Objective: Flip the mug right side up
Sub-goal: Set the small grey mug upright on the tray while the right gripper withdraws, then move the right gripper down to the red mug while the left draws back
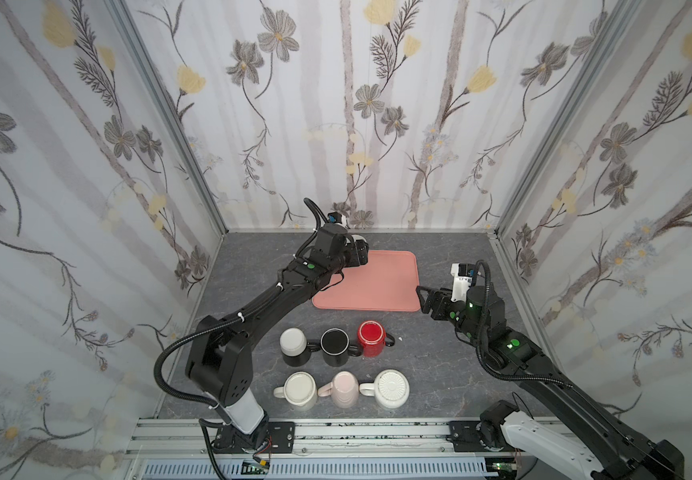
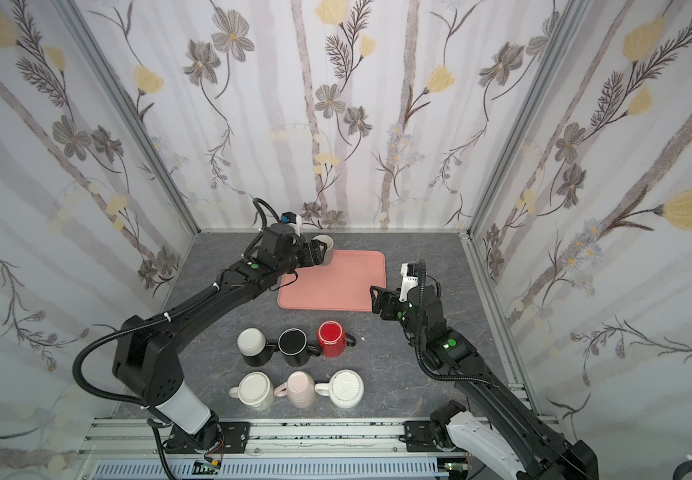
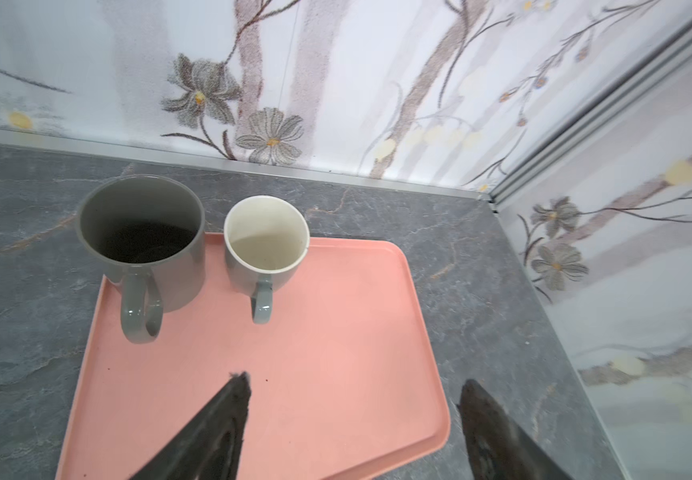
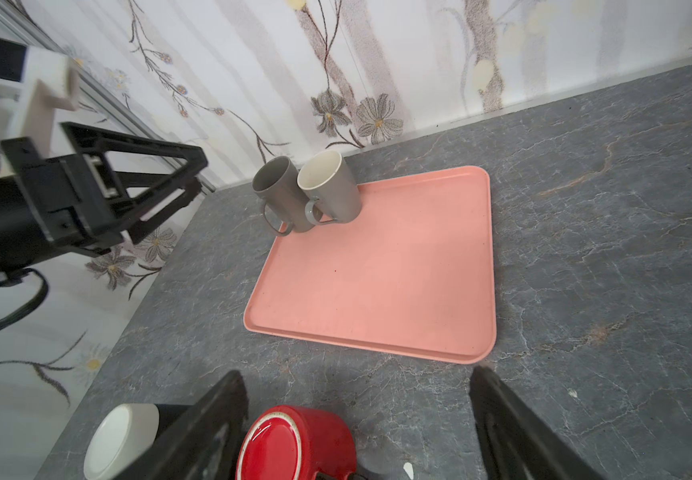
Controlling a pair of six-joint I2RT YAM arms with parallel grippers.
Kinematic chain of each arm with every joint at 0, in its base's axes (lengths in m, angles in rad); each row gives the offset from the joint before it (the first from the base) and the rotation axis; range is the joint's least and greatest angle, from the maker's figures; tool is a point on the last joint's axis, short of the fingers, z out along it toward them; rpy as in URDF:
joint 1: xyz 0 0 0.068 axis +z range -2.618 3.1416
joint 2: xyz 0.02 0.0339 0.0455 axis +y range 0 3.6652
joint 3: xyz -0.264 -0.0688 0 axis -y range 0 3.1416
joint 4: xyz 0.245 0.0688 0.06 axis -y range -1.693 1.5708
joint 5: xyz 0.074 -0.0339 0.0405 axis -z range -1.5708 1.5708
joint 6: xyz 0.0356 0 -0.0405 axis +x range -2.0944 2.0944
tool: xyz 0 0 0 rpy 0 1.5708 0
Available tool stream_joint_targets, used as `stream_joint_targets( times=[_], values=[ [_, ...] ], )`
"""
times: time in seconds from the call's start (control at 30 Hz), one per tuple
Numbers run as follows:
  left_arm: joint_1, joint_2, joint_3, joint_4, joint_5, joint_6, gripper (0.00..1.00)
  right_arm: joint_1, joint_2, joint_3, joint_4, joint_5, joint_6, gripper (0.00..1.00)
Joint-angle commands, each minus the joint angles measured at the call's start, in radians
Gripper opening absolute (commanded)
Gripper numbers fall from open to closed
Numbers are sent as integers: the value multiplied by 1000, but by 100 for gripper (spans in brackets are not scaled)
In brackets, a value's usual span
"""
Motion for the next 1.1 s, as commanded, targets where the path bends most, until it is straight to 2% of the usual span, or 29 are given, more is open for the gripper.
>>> stream_joint_targets(
  times=[0.0,0.03,0.07,0.23,0.37,0.5,0.63,0.77,0.93,1.07],
  values=[
    [-1,-117,-117,203,75,-43,91,0,19,-8,-33,-87,-39,84],
    [0,-156,-155,227,85,-47,99,1,27,-12,-36,-111,-47,84],
    [1,-197,-197,250,95,-52,100,3,39,-20,-40,-142,-51,83],
    [1,-383,-388,338,91,-70,100,40,102,-50,-46,-230,-87,83],
    [3,-496,-491,336,21,-65,100,155,214,-27,-93,-189,-180,82],
    [6,-526,-520,303,9,-65,100,253,331,30,-128,-171,-253,83],
    [10,-526,-531,283,7,-67,100,326,414,97,-133,-89,-297,92],
    [15,-531,-535,267,-2,-66,100,358,497,146,-149,-49,-335,96],
    [25,-531,-537,250,-2,-67,100,373,555,177,-140,-32,-345,96],
    [32,-531,-542,250,7,-70,100,371,586,199,-138,26,-318,94]
  ],
)
